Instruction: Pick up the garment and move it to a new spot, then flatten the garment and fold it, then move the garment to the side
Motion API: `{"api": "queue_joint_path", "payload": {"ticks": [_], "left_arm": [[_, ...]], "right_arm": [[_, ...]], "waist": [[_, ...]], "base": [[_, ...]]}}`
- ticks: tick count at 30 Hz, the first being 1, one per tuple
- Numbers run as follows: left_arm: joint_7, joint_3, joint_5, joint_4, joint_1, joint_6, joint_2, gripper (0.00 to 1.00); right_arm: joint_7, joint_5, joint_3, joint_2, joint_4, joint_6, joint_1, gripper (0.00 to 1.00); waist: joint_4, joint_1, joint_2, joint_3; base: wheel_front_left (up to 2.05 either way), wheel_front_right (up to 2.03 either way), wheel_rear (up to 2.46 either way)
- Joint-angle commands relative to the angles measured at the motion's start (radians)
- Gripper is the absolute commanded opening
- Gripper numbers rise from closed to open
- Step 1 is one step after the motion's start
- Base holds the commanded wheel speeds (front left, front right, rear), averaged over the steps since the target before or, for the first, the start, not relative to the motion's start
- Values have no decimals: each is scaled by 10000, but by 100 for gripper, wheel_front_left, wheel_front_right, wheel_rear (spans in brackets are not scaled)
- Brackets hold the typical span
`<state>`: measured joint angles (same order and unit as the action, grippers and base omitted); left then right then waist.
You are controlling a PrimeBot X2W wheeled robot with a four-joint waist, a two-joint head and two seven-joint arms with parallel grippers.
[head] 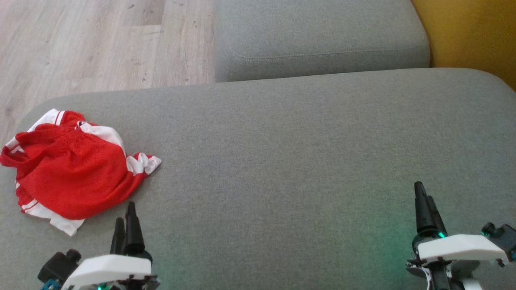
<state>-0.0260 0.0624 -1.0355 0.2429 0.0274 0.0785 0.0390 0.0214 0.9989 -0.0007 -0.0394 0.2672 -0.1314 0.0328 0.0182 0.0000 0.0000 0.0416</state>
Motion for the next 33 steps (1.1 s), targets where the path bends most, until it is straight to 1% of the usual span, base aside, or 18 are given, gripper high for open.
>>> {"api": "queue_joint_path", "payload": {"ticks": [1,10,14,20,28,33], "left_arm": [[-89,-66,260,-410,-282,-38,64,100],[-353,177,1501,-567,-200,-146,114,100],[-471,342,1984,-558,-173,-65,144,100],[-647,511,2748,-621,-127,-82,152,100],[-881,687,3756,-749,-51,-101,164,100],[-1028,714,4298,-748,13,-187,153,100]], "right_arm": [[123,-261,123,-50,-421,3,-214,100],[389,-1678,467,-65,-562,3,-148,100],[507,-2233,576,-68,-565,4,-108,100],[684,-3084,712,-71,-608,4,-37,100],[919,-4047,734,-72,-672,4,91,100],[1067,-4587,739,-75,-734,5,184,100]], "waist": [[5,0,0,7],[51,0,0,125],[73,0,0,185],[88,0,0,281],[79,0,0,410],[66,0,0,494]], "base": [[0,0,0],[0,0,0],[0,0,0],[0,0,0],[0,0,0],[0,0,0]]}}
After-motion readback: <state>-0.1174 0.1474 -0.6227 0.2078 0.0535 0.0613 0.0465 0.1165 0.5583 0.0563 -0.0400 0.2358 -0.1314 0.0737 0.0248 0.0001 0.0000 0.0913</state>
